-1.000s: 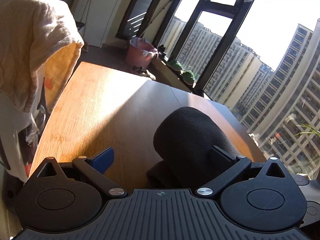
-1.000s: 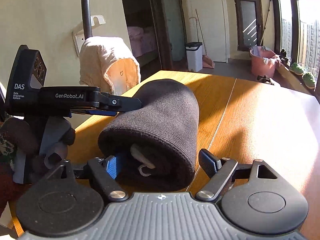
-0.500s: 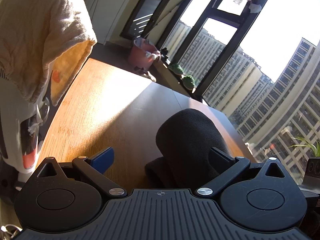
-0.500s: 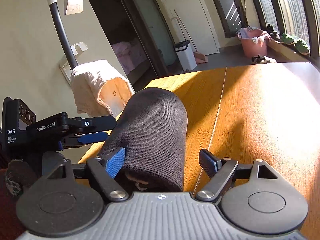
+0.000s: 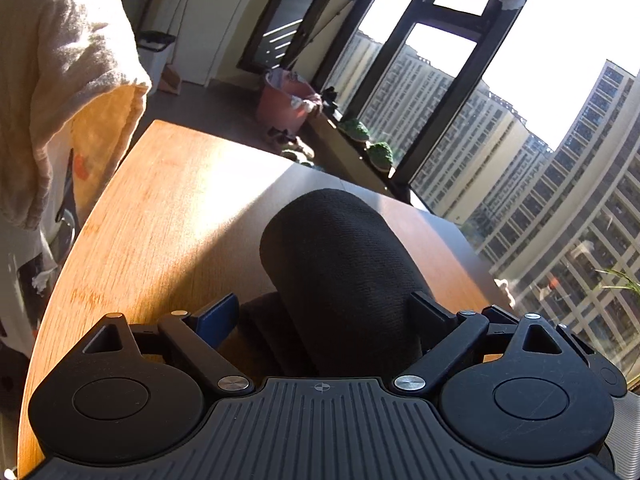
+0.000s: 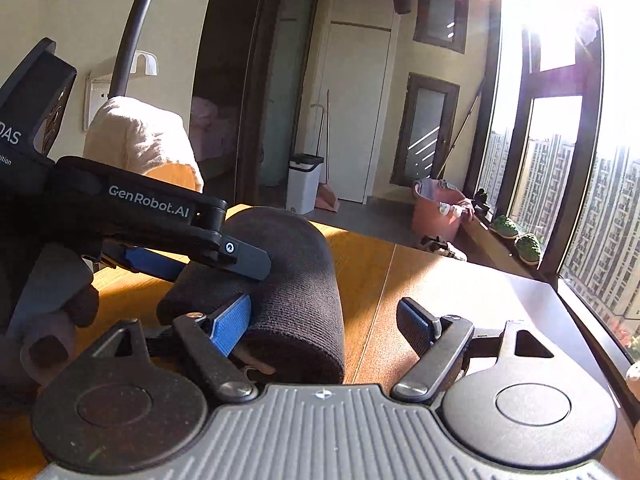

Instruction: Fold clothes

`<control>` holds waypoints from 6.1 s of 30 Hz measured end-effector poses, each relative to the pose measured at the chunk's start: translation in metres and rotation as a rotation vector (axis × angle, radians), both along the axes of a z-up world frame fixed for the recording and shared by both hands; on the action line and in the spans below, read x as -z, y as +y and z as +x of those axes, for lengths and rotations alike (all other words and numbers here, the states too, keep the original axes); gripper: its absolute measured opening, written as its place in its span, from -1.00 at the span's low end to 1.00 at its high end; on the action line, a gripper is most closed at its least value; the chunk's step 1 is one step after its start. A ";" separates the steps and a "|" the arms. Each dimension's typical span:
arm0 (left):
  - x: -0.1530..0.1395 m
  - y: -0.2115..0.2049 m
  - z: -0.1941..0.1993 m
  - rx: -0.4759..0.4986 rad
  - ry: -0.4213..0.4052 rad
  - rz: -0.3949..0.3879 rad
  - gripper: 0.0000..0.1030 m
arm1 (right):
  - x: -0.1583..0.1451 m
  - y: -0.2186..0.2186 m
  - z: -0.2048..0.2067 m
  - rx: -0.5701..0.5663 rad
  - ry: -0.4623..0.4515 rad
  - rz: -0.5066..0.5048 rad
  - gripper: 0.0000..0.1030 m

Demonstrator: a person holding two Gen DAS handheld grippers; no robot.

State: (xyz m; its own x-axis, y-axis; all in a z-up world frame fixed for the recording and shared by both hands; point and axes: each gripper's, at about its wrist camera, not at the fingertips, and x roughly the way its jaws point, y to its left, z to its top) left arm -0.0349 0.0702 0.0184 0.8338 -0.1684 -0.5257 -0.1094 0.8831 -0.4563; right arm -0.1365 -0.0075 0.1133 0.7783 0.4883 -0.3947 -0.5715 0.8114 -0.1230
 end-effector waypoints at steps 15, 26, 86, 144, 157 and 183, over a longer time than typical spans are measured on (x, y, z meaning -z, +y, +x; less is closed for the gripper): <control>0.006 -0.034 0.024 0.153 -0.088 0.082 0.94 | -0.045 -0.074 0.067 -0.002 0.267 0.296 0.61; 0.015 -0.025 0.020 0.113 -0.069 0.031 0.94 | 0.013 -0.040 0.149 0.125 0.565 0.285 0.99; -0.007 -0.024 0.002 -0.038 -0.066 0.075 0.84 | -0.004 -0.023 0.158 -0.051 0.442 0.193 0.91; 0.022 -0.011 0.021 -0.035 -0.026 0.117 1.00 | -0.007 -0.029 0.185 0.143 0.350 0.152 1.00; 0.023 -0.009 0.023 -0.029 -0.032 0.123 1.00 | 0.024 -0.087 0.137 0.184 0.416 0.368 1.00; 0.004 -0.027 0.043 -0.058 -0.036 0.265 1.00 | 0.010 -0.060 0.104 0.221 0.252 0.163 1.00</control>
